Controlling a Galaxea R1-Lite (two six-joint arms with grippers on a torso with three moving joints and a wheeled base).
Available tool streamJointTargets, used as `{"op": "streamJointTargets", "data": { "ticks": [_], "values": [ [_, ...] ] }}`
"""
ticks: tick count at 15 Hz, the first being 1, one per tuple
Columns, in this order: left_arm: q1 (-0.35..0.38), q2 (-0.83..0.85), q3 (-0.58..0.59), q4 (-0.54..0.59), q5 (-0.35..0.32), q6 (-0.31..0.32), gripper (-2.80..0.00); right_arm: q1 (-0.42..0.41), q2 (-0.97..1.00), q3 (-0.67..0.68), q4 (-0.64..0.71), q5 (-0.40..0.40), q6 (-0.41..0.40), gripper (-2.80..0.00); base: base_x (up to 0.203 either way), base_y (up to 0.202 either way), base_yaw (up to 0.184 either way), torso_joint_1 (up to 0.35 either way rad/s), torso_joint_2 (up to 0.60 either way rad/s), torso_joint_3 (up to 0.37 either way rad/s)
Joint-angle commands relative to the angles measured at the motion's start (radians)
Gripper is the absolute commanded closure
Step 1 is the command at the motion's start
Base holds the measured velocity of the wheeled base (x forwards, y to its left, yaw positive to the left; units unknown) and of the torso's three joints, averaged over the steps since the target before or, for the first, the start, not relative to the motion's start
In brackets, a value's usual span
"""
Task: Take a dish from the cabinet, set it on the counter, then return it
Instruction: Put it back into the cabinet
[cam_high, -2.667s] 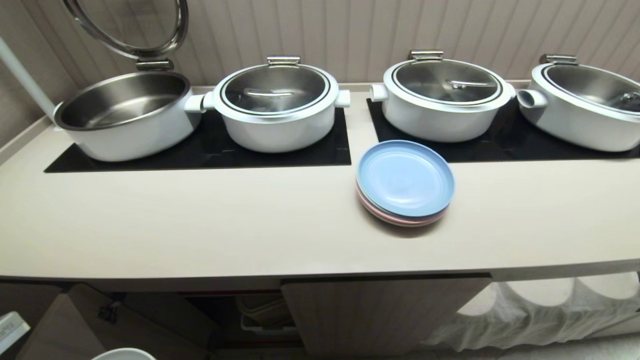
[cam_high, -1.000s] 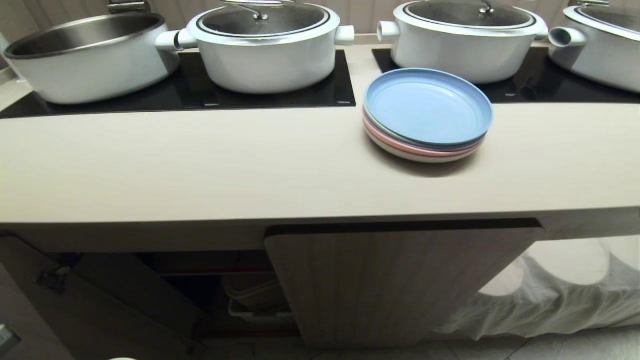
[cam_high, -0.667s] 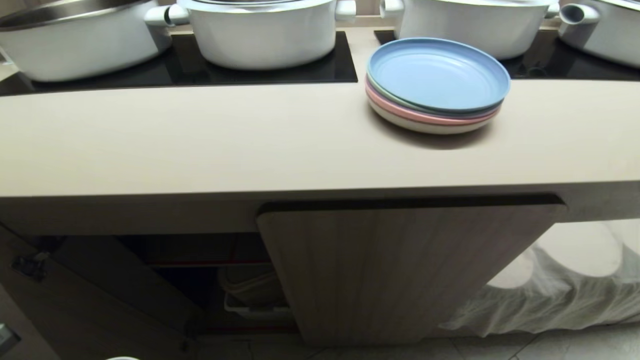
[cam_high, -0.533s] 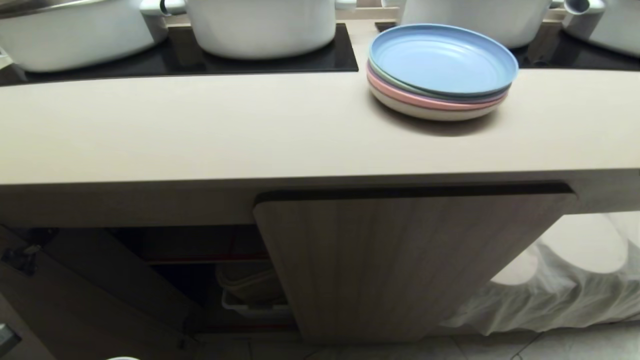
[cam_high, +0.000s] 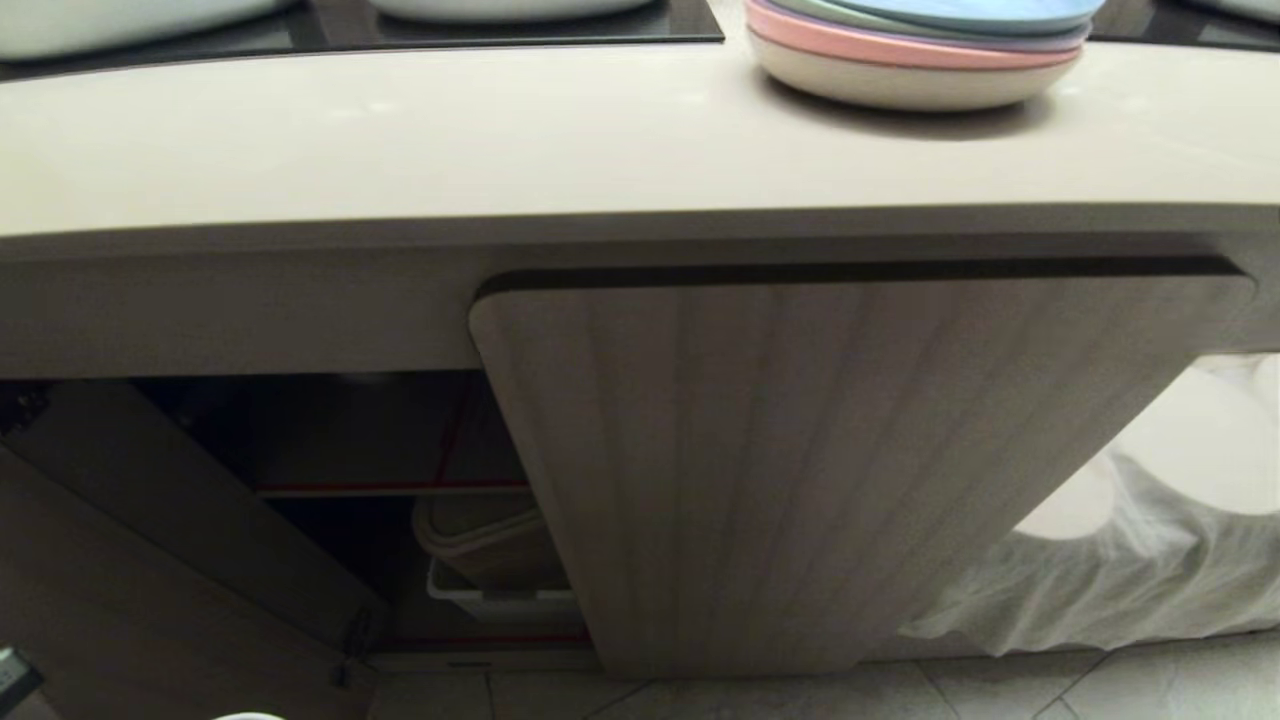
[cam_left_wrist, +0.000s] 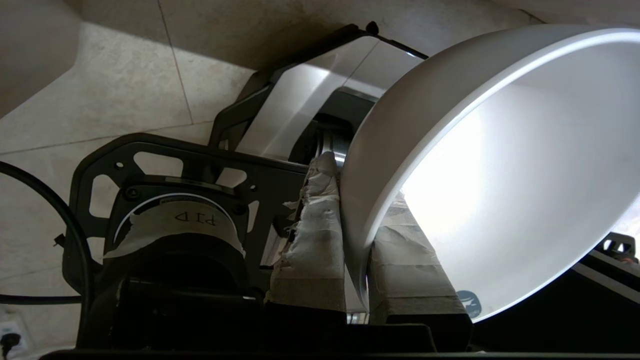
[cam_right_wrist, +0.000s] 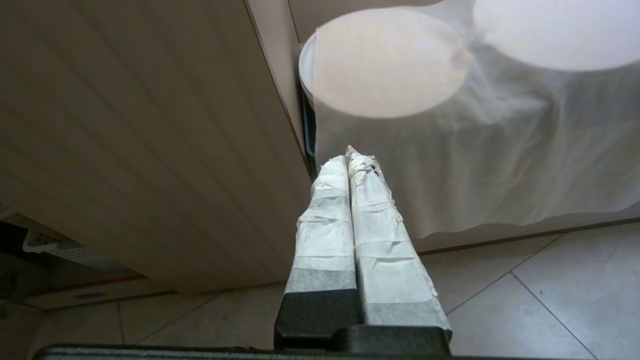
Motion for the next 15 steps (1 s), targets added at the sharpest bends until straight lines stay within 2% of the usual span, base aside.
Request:
{"op": "streamJointTargets", "data": {
  "ticks": [1, 8, 15],
  "values": [
    [0.0, 0.005, 0.0, 0.004, -0.002, -0.003, 0.0, 0.0, 0.001, 0.0, -0.001, 0.0, 0.001, 0.0, 0.0, 0.0, 0.0, -0.163, 0.47, 0.288],
    [0.0, 0.007, 0.0, 0.004, -0.014, -0.004, 0.0, 0.0, 0.001, 0.0, -0.001, 0.0, 0.002, 0.0, 0.0, 0.0, 0.0, -0.124, 0.42, 0.287],
    [0.0, 0.007, 0.0, 0.006, -0.014, -0.005, 0.0, 0.002, 0.001, 0.0, -0.001, 0.0, 0.002, 0.0, 0.0, 0.0, 0.0, -0.009, 0.04, 0.034]
  ]
}}
